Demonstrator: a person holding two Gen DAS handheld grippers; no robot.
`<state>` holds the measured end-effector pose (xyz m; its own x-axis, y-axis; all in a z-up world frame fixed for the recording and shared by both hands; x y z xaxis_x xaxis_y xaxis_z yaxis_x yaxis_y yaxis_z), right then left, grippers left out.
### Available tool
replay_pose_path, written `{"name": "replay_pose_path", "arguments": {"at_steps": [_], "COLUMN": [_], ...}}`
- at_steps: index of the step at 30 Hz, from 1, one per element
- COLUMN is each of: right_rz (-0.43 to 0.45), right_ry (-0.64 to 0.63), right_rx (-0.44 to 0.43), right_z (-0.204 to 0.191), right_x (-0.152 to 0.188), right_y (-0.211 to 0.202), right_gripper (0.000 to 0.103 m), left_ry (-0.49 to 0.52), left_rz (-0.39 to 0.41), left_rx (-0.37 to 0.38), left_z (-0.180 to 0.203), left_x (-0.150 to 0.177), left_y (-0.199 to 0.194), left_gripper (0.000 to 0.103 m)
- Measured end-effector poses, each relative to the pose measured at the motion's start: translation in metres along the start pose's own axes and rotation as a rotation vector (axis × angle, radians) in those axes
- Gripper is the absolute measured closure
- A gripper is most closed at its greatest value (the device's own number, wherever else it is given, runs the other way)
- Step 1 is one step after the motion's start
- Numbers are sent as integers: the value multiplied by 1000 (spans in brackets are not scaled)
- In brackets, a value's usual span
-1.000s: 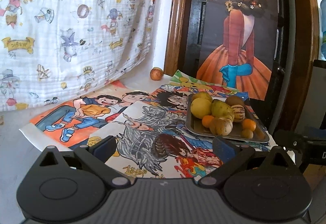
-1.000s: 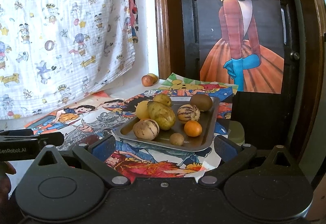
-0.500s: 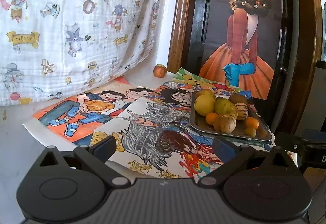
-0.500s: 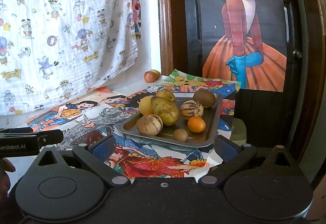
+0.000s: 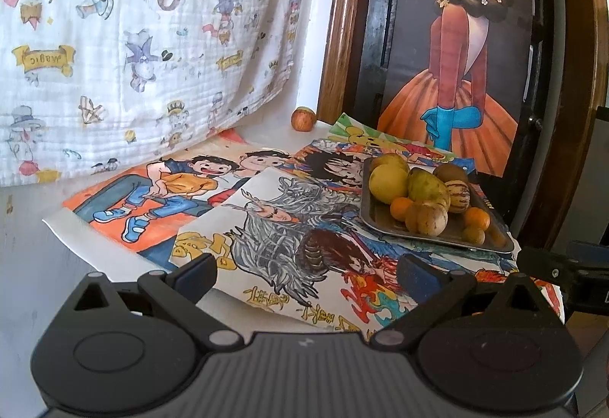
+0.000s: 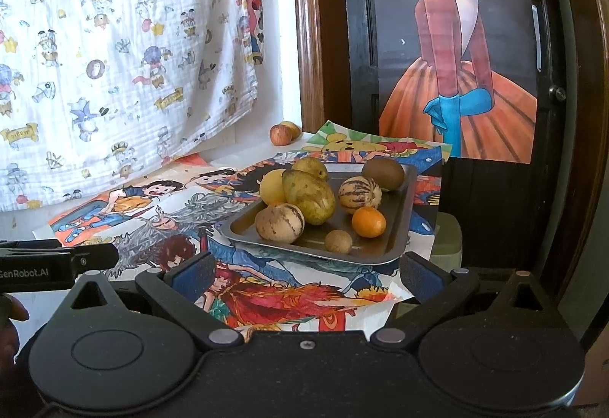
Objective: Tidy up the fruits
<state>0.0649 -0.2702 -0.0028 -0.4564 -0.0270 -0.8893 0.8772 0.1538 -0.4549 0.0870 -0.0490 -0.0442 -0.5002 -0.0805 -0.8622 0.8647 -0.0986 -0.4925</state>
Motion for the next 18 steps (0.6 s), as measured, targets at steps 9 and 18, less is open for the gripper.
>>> {"name": "replay_pose_path", "arguments": {"at_steps": [9, 18], "right_rz": [-1, -1], "right_ry": [1, 1], "right_rx": [0, 0], "right_z": [0, 0], "right_x": [0, 0], "right_y": [0, 0], "right_gripper": [1, 1], "left_ry": [-1, -1], "left_rz": [-5, -5], "left_rx": [-1, -1], "left_z": [0, 0], "left_x": [0, 1], "left_y": [1, 1], "left_gripper": [1, 1]}}
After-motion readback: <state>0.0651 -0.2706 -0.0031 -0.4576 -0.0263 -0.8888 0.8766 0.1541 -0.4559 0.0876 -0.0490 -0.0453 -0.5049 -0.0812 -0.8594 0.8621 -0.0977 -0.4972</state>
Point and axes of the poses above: each gripper's, at about its wrist camera, not at the fingertips, and y roughly the way its jaws point, z to its right, x to its underside, the point moved 8 cm from there along y, roughly the way its jaws point, and after that the axes turned 4 degrees about -z, right-handed, at the moved point
